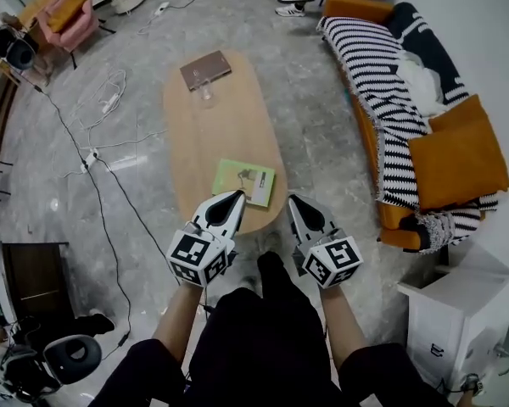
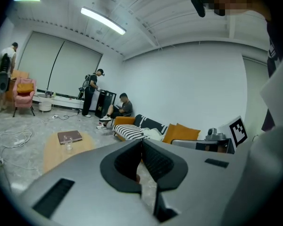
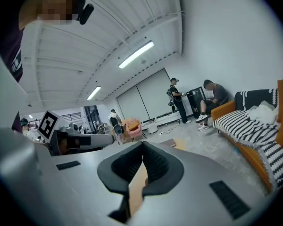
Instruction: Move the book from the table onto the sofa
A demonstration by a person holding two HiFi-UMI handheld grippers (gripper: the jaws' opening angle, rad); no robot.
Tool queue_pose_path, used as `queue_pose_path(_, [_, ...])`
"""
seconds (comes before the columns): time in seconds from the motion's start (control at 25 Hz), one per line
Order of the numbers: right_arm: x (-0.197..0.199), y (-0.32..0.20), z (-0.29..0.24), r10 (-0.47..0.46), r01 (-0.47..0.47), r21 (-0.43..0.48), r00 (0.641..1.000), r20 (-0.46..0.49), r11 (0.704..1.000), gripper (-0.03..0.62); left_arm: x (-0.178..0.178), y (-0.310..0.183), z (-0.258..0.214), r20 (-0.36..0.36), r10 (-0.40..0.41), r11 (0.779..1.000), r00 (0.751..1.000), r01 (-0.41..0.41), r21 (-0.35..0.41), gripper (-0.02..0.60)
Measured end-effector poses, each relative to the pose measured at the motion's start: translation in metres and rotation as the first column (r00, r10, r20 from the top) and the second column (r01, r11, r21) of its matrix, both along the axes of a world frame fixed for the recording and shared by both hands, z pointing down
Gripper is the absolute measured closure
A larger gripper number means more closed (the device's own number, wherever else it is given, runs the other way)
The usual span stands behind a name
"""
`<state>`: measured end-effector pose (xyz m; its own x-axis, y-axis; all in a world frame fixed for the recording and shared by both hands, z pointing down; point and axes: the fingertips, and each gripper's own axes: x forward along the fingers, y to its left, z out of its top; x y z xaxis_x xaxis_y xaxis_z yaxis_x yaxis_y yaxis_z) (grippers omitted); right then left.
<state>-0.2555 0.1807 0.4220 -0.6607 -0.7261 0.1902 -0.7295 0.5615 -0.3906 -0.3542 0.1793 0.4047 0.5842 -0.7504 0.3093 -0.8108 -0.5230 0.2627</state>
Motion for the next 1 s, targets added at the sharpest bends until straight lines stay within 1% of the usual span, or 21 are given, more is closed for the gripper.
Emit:
queue_pose_path(0.2, [0.002, -0.042, 0.02, -0.018, 0.019, -0.056, 1.0, 0.019, 0.998, 0.572, -0.002, -0.039, 0.019, 0.01, -0.03, 0.998, 1.0, 0.03, -0.047, 0.566])
queue_pose_path(0.36, [-0.005, -0.064, 0.039, -0.023, 0.025, -0.101, 0.999, 0.022, 0.995, 0.572, -0.015, -0.062, 0.038, 0.029, -0.039, 0.996, 0.999, 0.041, -0.08, 0.566])
queue_pose_path(0.52, [-0.017, -0.078, 0.052, -0.015, 0.016, -0.113, 1.0, 0.014, 0.993, 0.572, -0.031, -0.078, 0.053, 0.022, -0.037, 0.994, 0.999, 0.039, -0.104, 0.566])
queue_pose_path(0.68, [-0.024, -0.087, 0.065, 0.001, 0.001, -0.147, 1.0, 0.008, 0.989, 0.572, -0.044, -0.09, 0.068, 0.022, -0.032, 0.991, 0.999, 0.035, -0.131, 0.566])
queue_pose_path(1.0, [-0.033, -0.108, 0.121, 0.038, -0.034, -0.207, 0.999, 0.016, 0.978, 0.572, -0.056, -0.113, 0.119, 0.037, -0.02, 0.982, 0.999, 0.026, -0.187, 0.566])
